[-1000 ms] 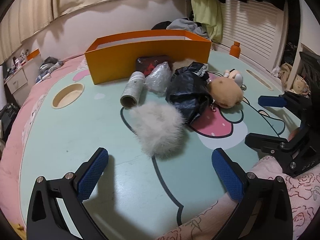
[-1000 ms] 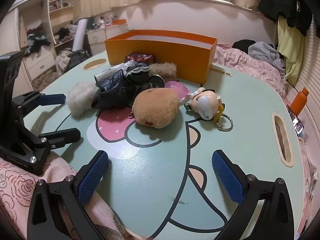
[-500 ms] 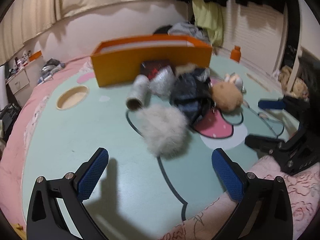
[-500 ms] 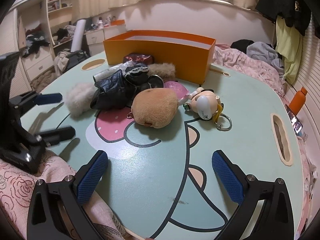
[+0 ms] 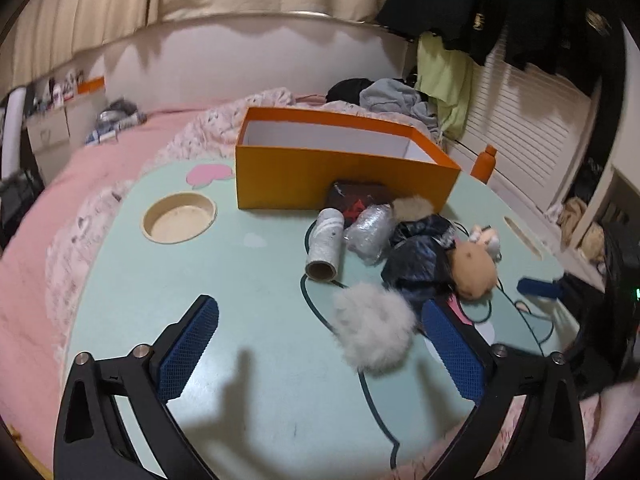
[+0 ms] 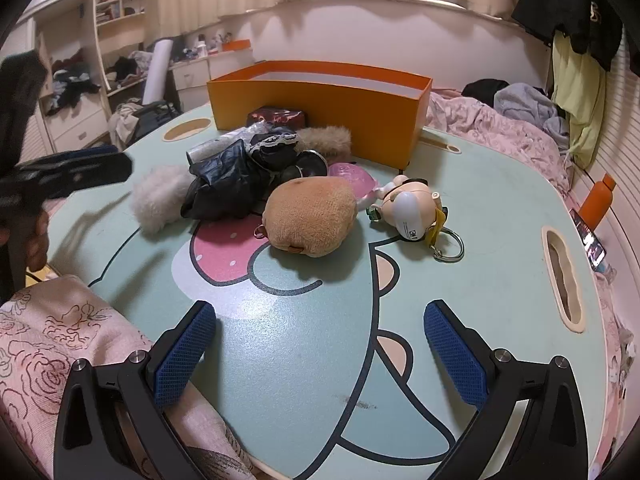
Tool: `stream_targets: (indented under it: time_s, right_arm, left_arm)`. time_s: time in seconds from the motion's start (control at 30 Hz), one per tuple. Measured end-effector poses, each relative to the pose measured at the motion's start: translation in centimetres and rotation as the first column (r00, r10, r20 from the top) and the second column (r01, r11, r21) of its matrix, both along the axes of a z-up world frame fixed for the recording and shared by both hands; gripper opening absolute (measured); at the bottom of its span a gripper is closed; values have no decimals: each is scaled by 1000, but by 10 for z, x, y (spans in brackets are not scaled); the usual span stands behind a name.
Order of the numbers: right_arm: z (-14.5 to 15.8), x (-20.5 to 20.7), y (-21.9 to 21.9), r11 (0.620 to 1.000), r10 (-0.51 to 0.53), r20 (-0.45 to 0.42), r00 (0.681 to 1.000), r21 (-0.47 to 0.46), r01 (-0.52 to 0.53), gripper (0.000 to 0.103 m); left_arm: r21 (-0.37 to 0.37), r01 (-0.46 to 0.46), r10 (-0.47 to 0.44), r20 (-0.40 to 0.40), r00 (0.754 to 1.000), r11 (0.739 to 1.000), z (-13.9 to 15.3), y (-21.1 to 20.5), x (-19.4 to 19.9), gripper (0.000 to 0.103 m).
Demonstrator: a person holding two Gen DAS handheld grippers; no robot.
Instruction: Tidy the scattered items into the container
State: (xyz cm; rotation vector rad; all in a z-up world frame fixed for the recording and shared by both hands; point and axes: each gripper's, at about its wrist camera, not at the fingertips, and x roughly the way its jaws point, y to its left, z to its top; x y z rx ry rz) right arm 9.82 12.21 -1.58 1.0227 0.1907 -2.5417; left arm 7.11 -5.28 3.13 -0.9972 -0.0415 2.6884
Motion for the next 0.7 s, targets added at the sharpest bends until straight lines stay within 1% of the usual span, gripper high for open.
stream_targets:
  time_s: [0.03,0.07,0.1,0.17,0.27,0.33,0.4,0.43,0.47,0.57,0.6,0.7]
  right_arm:
    - [0,0,0,1000,0,0,1000,0,0,103]
    - [0,0,0,1000,-1,-1,1000,0,1,103]
    - [0,-1,0,1000,-3,-1,1000,0,3,103]
    - [0,-1,0,1000,-5,-2,1000,0,5,103]
    - [0,0,0,1000,-5,-3,1000,0,5,103]
    - [0,0,0,1000,-6,-4,1000,0,6,103]
    - [0,0,0,1000,-5,-4,1000,0,5,103]
    - [0,1,0,1000,-6,-5,1000,2,6,103]
    - [0,1,0,1000,-7,-7,1000,1,7,103]
    - [2,3,0,1000,-11,-16,1000,5,11,103]
    - [4,4,-1,1000,-10,-24,1000,9,10,103]
    - [15,7,-7,1000,4,-67,998,21,-2,100]
  left_arm:
    - [-10,7,-7,4,1000,1000,-1,2,-2,92]
    - [-28,14,-14,5,1000,1000,-1,5,-4,85]
    - [-52,27,-27,4,1000,998,-2,10,-5,84]
    - [-86,73,-72,13,997,994,-4,21,-6,83]
    - [-101,138,-132,58,990,985,-12,37,-9,83]
    - [-134,148,-138,80,987,980,-19,45,-13,70]
    - [-138,152,-137,108,985,979,-26,46,-17,42]
    - [-146,142,-130,92,987,979,-25,46,-15,40]
    - [-138,139,-127,90,988,981,-25,45,-15,40]
    - [-54,131,-127,66,990,990,-20,33,-4,40]
    - [-29,121,-119,42,992,992,-17,29,3,40]
    - [-24,96,-97,-26,995,995,-14,25,21,40]
